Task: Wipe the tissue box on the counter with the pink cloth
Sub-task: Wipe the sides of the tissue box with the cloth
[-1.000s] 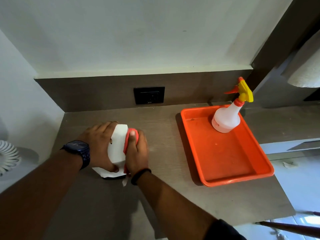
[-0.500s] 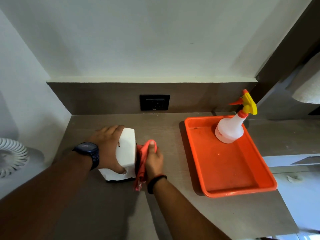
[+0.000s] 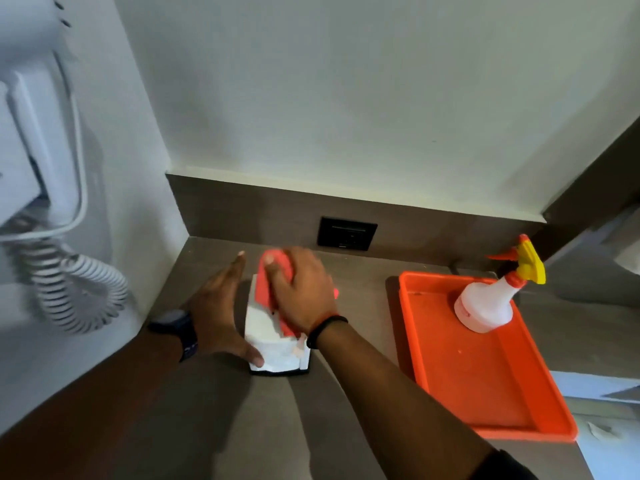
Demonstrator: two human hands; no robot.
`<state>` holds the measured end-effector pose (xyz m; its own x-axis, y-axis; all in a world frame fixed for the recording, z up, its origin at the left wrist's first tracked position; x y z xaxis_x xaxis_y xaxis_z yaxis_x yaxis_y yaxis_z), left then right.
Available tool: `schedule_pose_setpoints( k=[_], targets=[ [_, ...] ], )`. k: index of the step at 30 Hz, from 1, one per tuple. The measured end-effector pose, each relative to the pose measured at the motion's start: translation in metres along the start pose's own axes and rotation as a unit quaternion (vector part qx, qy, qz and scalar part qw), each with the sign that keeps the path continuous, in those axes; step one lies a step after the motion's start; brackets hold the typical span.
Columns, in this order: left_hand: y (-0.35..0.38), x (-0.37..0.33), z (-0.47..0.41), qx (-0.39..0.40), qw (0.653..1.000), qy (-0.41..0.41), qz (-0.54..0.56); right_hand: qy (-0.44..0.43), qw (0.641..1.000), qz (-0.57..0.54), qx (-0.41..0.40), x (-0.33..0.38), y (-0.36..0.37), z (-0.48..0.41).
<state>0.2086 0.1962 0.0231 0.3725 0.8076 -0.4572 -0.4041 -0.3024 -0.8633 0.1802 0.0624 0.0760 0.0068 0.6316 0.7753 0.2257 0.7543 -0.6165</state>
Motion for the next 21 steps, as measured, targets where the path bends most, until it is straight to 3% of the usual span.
schedule_pose_setpoints(
  k=[2, 4, 10, 14, 21],
  targets=[
    [0.001, 0.011, 0.007, 0.003, 1.0, -0.005, 0.03, -0.055, 0.979, 0.179, 0.085, 0.008, 0.031, 0.005],
    [0.003, 0.01, 0.007, 0.007, 0.999, -0.005, 0.049, -0.091, 0.958, 0.253, 0.101, 0.014, 0.047, 0.012],
    [0.019, -0.008, -0.019, 0.021, 0.988, 0.035, 0.146, -0.116, 0.954, 0.264, 0.084, 0.01, 0.044, 0.023],
    [0.02, -0.015, -0.014, 0.042, 0.995, 0.042, 0.079, -0.125, 0.951, 0.267, 0.089, 0.0, 0.035, 0.032],
    [0.013, -0.018, -0.012, 0.041, 0.998, 0.01, 0.056, -0.044, 0.973, 0.219, 0.061, -0.01, 0.027, 0.015]
  ],
)
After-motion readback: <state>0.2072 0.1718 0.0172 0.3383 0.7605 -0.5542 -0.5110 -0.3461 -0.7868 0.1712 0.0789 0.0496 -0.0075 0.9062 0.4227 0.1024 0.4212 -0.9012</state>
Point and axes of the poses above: each hand's wrist, its own z-axis away from the middle knuckle, its own y-axis out of the palm, x = y × z, the point moved 10 cm from there along -z, towards the middle knuckle, and after that the axes turned 3 degrees about -z, right-handed, at the moved point
